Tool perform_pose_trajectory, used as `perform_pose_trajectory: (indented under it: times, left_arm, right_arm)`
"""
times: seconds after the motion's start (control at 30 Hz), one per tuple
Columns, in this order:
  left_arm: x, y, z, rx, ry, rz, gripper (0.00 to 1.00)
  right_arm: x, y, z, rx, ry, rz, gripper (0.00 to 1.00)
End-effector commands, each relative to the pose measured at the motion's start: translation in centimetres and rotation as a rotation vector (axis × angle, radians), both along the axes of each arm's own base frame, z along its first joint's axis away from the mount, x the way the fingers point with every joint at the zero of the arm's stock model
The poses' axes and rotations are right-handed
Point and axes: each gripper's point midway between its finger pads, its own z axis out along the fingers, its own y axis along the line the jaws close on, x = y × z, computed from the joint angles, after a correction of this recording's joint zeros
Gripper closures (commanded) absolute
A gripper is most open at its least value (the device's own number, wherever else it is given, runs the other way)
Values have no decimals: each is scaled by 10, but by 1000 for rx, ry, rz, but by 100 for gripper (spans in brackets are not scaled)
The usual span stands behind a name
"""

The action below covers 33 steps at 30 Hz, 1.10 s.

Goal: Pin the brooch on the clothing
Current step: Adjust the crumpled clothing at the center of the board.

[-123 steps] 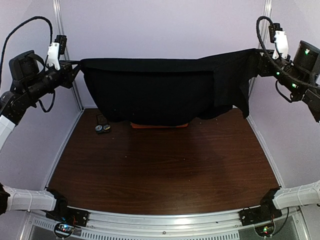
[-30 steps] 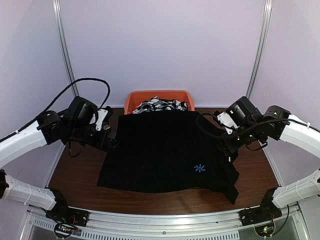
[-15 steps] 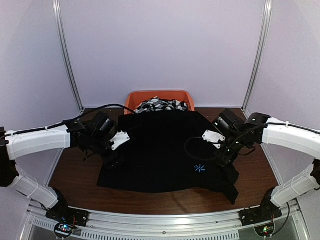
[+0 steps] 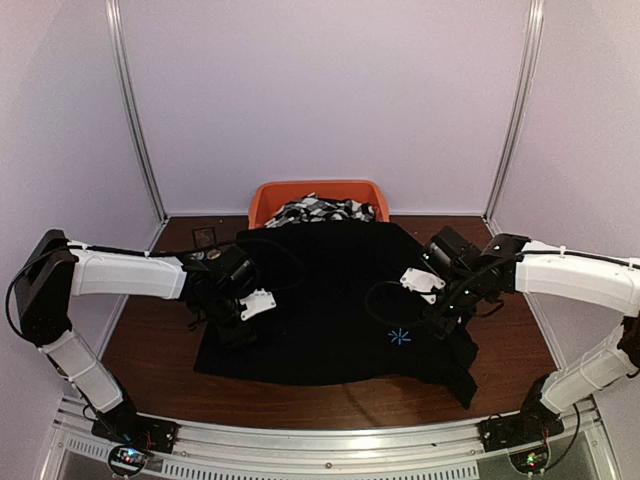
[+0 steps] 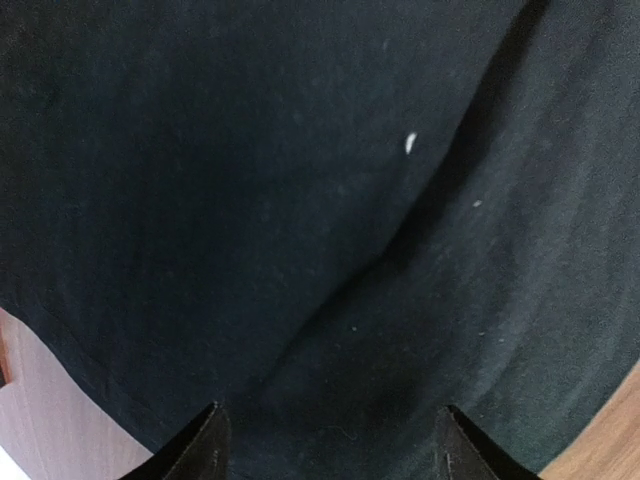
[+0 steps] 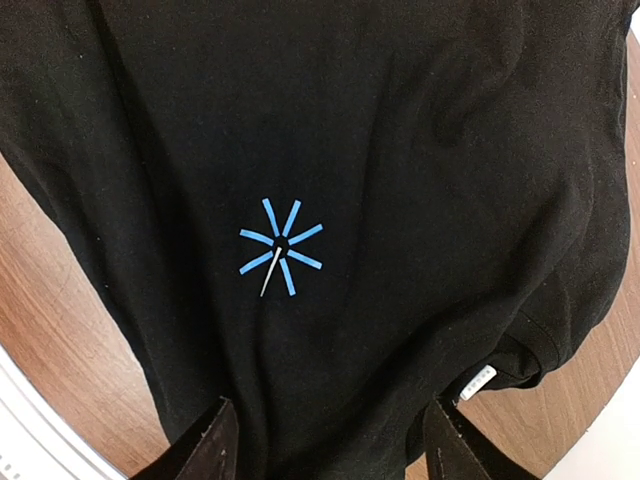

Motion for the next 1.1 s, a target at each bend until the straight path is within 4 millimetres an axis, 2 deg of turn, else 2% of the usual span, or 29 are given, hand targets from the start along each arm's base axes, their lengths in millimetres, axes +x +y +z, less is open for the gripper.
perform_pose_trajectory:
  times: [0.0, 0.1, 0.27, 0.33, 0.5, 0.6, 0.77, 0.87, 0.97, 1.07]
  left_arm:
    - [-3, -10, 11, -68, -24, -42, 30]
    - [-3, -9, 3, -56, -9, -39, 34]
    - [-5, -10, -8, -38, 20, -38, 43]
    - [-8, -14, -8, -62, 45, -47, 44]
    - [-6, -12, -17, -33, 51, -32, 46]
    - [3, -4, -21, 25, 16, -3, 50]
    - [8, -4, -23, 38, 12, 15, 54]
    - [8, -4, -24, 42, 13, 23, 62]
    - [6, -7, -25, 26, 32, 19, 78]
    - [3, -9, -22, 14, 50, 25, 81]
  right_arm:
    - [-1, 3, -5, 10, 0, 2, 35]
    - [-1, 1, -13, -26, 22, -2, 36]
    - [-1, 0, -16, -51, 23, -2, 36]
    - [-3, 2, -17, -52, 29, 8, 36]
    - [-11, 10, -25, -69, 55, 48, 36]
    - [-12, 10, -32, -101, 65, 53, 35]
    - [-11, 8, -43, -149, 72, 53, 35]
    - [-10, 8, -44, -156, 73, 53, 35]
    - [-11, 9, -45, -152, 74, 58, 36]
    - [-12, 9, -46, -156, 82, 62, 36]
